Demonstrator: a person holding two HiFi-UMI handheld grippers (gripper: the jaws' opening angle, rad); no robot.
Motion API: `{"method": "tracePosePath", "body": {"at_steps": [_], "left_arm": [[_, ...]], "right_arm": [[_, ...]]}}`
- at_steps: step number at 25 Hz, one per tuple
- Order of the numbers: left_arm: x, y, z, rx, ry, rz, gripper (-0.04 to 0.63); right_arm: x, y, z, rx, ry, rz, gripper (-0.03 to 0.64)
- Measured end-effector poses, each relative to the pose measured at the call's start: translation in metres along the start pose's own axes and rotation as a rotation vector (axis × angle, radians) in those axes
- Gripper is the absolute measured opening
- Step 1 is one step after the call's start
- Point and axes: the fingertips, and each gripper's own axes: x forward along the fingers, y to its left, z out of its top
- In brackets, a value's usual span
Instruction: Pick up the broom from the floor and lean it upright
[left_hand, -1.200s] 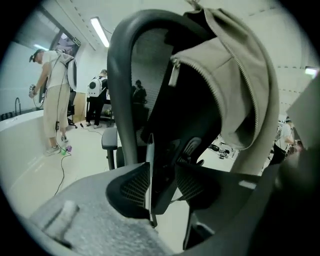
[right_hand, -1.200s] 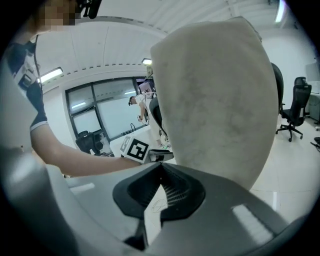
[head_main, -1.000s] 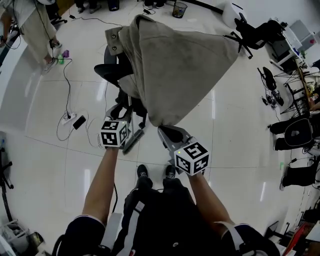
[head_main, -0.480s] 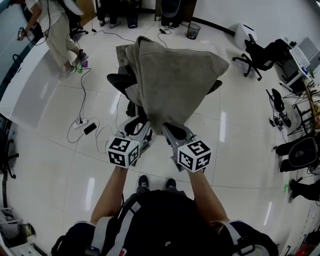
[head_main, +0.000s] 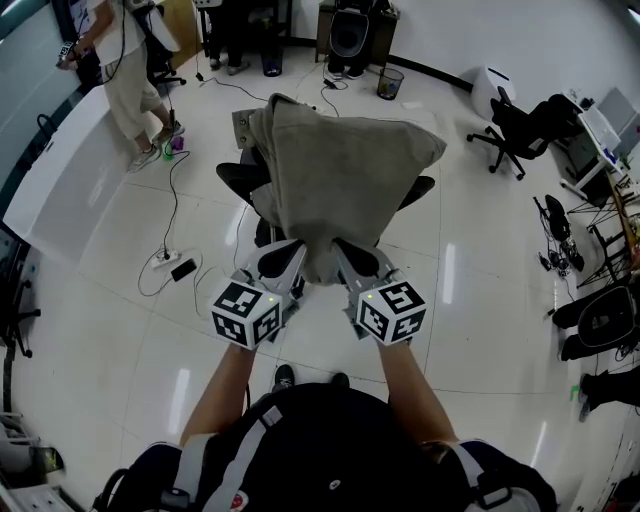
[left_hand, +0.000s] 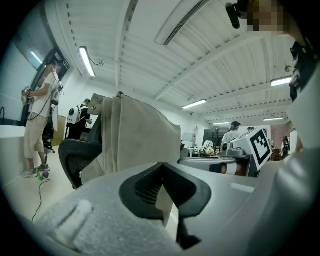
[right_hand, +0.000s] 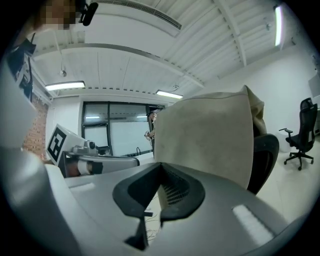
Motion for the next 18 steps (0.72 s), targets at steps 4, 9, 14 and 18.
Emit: {"method": "tracePosePath", "body": {"at_steps": [4,9,14,18], "left_arm": [[0.005,-0.009,-0.002,0.003,0.019,-0.026,0.000],[0.009,-0.016,-0.004,0.000,0.017,-0.044,0.000],[0.011,-0.021,-0.002,0.001,0.010,-0.052,0.000],[0.012,-0.024,-0.002,-0.006,0.013,-0.050,0.000]], "right_arm": [[-0.004,0.001,0.010,-0.013,-0.019,0.005,0.003],[-0.009,0.002,0.009,-0.029,-0.020,0.007,0.003],[-0.015,0.000,0.010,-0.033,-0.025,0.009,0.003],[-0.019,0.000,0.012,-0.032,-0.025,0.012,0.003]]}}
